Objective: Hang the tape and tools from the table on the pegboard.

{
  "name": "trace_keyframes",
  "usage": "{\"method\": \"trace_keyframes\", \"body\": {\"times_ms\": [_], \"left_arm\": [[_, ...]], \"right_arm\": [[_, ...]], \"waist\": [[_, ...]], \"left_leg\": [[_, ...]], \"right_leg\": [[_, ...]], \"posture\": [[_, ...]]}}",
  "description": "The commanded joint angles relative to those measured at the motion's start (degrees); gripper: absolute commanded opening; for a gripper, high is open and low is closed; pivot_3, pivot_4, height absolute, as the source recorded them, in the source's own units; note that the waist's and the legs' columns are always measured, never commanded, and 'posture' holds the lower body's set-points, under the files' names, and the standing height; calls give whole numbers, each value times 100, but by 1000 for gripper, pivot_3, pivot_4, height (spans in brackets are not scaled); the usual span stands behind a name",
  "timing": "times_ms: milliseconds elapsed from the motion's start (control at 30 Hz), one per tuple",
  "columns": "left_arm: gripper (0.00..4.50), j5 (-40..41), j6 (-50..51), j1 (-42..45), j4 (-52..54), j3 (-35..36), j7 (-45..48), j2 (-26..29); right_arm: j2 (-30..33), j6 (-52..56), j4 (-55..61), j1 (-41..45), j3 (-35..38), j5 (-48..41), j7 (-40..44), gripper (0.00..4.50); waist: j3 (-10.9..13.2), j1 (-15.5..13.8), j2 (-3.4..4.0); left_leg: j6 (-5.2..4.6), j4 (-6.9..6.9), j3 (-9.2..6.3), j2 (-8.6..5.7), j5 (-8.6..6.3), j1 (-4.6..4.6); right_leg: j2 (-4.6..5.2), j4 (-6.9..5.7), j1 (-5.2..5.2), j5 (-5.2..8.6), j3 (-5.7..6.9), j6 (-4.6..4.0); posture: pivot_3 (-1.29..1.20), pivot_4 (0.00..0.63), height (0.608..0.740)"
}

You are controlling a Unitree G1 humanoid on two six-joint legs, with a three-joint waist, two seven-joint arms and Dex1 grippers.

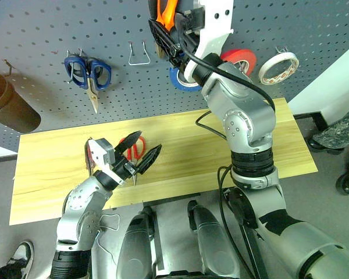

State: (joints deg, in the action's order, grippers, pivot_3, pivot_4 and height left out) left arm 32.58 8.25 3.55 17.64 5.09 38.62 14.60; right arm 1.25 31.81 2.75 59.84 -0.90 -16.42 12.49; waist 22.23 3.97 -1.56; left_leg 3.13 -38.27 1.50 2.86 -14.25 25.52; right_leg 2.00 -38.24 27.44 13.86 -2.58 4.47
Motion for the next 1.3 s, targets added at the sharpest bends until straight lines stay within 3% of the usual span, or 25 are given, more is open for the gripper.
{"method": "trace_keyframes", "body": {"times_ms": [33,500,933,1067,1300], "left_arm": [[4500,-135,-195,6,322,-88,-119,-49],[4500,-294,-629,-549,468,-116,-324,-233],[4500,-323,-760,-571,394,-27,-378,-171],[4500,-355,-833,-607,330,-62,-375,-191],[4500,-403,-922,-584,254,-96,-384,-234]], "right_arm": [[25,-270,115,35,-67,60,105,2148],[761,100,537,-202,125,-239,795,2147],[855,-81,356,-249,144,-316,1068,2147],[-490,-356,-838,862,-613,366,157,2146],[-1065,-1155,-2191,1411,-605,815,-16,2127]], "waist": [[0,0,0],[0,5,0],[-1,11,-1],[-6,214,-7],[-62,358,-47]], "left_leg": [[0,0,0,0,0,-1],[-1,-4,-2,-3,0,0],[-1,-5,-1,-1,0,-1],[0,-10,8,4,0,-5],[15,-8,10,21,22,-38]], "right_leg": [[0,0,-1,0,0,0],[4,0,-4,0,1,0],[0,-2,-3,-1,0,0],[-7,-9,4,-7,-7,-6],[-39,-44,1,-34,-19,-37]], "posture": [[-47,353,712],[-106,325,712],[-94,312,712],[-91,305,712],[-71,284,712]]}}
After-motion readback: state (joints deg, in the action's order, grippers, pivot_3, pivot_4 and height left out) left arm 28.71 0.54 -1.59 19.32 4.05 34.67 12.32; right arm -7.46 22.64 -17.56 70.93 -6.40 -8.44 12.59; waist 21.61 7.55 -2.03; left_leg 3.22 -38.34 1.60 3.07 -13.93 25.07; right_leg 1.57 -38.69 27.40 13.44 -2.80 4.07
